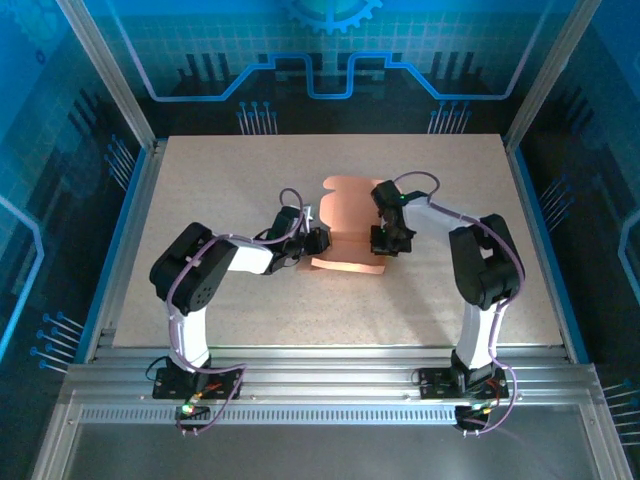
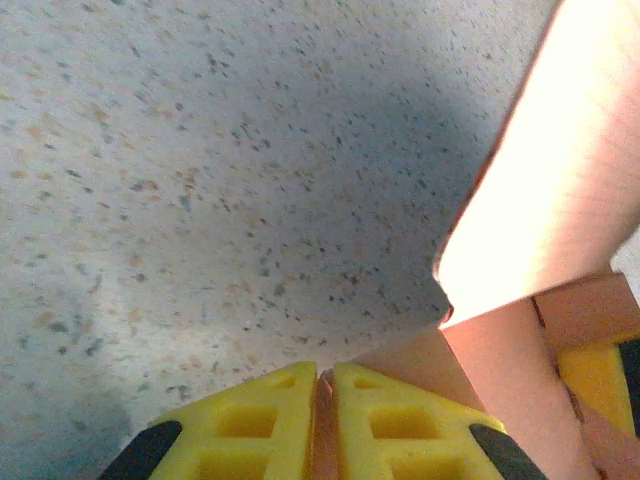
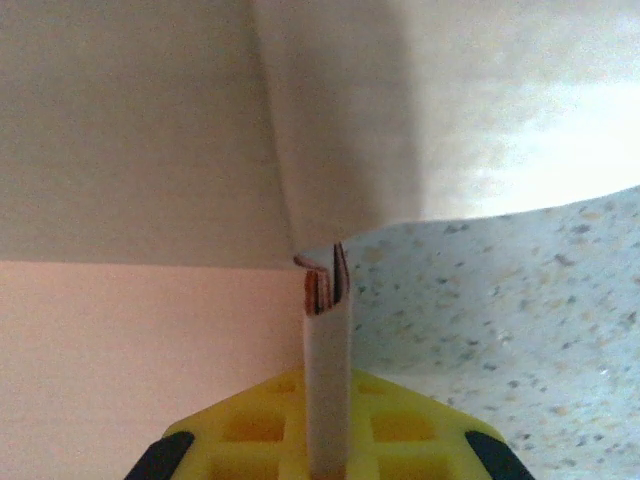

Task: Fold the paper box

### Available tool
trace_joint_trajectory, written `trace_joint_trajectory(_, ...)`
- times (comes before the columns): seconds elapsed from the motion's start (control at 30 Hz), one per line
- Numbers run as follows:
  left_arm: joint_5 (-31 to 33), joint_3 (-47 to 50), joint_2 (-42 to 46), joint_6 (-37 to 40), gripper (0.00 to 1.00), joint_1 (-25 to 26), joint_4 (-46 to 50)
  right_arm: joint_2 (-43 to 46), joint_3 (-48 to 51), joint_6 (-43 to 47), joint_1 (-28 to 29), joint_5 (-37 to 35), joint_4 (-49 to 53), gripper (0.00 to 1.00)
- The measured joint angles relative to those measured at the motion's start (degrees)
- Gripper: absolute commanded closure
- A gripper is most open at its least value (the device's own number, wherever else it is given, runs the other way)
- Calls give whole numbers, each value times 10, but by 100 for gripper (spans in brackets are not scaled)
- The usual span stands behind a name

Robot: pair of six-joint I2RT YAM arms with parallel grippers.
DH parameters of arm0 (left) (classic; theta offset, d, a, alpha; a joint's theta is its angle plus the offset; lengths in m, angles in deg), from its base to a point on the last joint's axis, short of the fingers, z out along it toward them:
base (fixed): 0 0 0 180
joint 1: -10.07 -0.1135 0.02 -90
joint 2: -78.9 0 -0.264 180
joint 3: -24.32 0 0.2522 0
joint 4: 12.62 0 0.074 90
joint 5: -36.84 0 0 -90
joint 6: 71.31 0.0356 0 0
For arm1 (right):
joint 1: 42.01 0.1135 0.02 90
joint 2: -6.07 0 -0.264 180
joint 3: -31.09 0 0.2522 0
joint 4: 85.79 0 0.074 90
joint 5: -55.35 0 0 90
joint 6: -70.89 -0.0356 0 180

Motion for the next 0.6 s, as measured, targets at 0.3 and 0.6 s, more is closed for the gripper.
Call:
trace_joint_trajectory(0.3,48,20,28,5,74,10,11,0,-3,-18,20,-13,5,100)
trace_joint_trajectory(0.6,-89,102,71,63,53,-61,-49,31,29,115,-18,90,-20,100)
